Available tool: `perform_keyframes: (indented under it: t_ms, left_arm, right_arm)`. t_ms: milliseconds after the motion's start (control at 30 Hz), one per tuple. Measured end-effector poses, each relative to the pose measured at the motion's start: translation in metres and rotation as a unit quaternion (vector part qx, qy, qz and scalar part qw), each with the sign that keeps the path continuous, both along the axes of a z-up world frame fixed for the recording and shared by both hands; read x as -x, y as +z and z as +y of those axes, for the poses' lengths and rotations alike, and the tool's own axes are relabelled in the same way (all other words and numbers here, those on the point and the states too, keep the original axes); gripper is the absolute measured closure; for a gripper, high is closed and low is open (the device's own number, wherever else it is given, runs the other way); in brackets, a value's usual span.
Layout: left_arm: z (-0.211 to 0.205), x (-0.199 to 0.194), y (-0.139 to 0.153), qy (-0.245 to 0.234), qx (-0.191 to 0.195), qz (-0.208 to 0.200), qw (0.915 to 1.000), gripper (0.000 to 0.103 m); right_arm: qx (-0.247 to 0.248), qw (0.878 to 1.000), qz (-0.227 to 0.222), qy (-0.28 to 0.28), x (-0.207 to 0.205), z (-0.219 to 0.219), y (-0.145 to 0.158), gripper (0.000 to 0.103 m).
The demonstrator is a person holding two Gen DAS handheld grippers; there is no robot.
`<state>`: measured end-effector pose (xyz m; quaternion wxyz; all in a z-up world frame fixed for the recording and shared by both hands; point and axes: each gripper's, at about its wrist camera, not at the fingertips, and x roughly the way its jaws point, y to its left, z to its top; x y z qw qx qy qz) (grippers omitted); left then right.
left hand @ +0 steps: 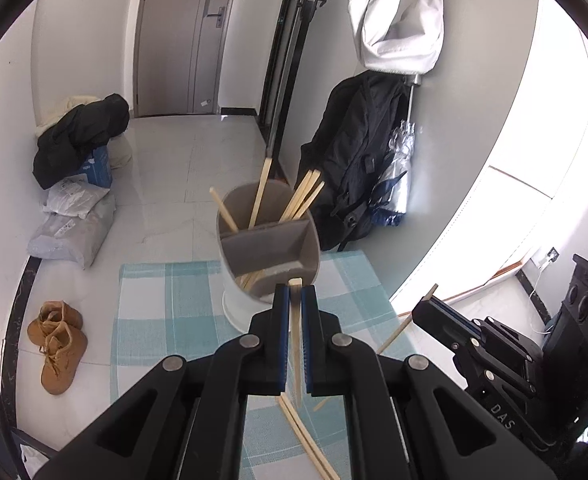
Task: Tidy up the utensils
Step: 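Carry both chopsticks up over the utensil holder with both grippers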
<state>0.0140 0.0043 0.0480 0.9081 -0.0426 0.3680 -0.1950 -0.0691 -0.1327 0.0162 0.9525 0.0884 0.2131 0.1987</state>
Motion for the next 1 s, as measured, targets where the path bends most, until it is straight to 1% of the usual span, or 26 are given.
perform_keyframes:
  t_ms: [100, 233, 433, 533, 633, 767, 867, 1000]
  left_arm:
    - [0.0, -0.007, 0.016, -0.004, 0.005, -0.009, 0.9999, 0.101]
    - [0.002, -0.022, 0.045, -0.003, 0.015, -0.02, 0.9997, 0.101]
    - [0.013, -0.046, 0.08, 0.017, 0.045, -0.049, 0.9977, 0.101]
    - [0.016, -0.061, 0.091, 0.023, 0.05, -0.059, 0.9967, 0.101]
    - [0.019, -0.077, 0.097, 0.029, 0.053, -0.06, 0.9963, 0.101]
    - [0.022, -0.093, 0.1, 0.035, 0.046, -0.067, 0.996, 0.101]
    - [0.021, -0.104, 0.097, 0.038, 0.03, -0.075, 0.996, 0.101]
    - [0.018, -0.116, 0.085, 0.035, 0.008, -0.078, 0.9963, 0.101]
  right_arm:
    - [0.0, 1.0, -0.009, 0.005, -0.008, -0.002, 0.019, 0.099]
    - [0.009, 0.999, -0.032, 0.012, -0.021, -0.001, 0.052, 0.099]
    - [0.005, 0.998, -0.063, 0.014, -0.049, 0.001, 0.095, 0.099]
    - [0.002, 0.997, -0.076, 0.013, -0.066, 0.004, 0.113, 0.099]
    - [0.003, 0.996, -0.085, 0.011, -0.085, 0.007, 0.123, 0.099]
    - [0.006, 0.996, -0.094, 0.006, -0.106, 0.01, 0.131, 0.099]
    - [0.007, 0.995, -0.096, 0.004, -0.123, 0.012, 0.13, 0.099]
    - [0.013, 0.996, -0.09, 0.005, -0.143, 0.017, 0.122, 0.099]
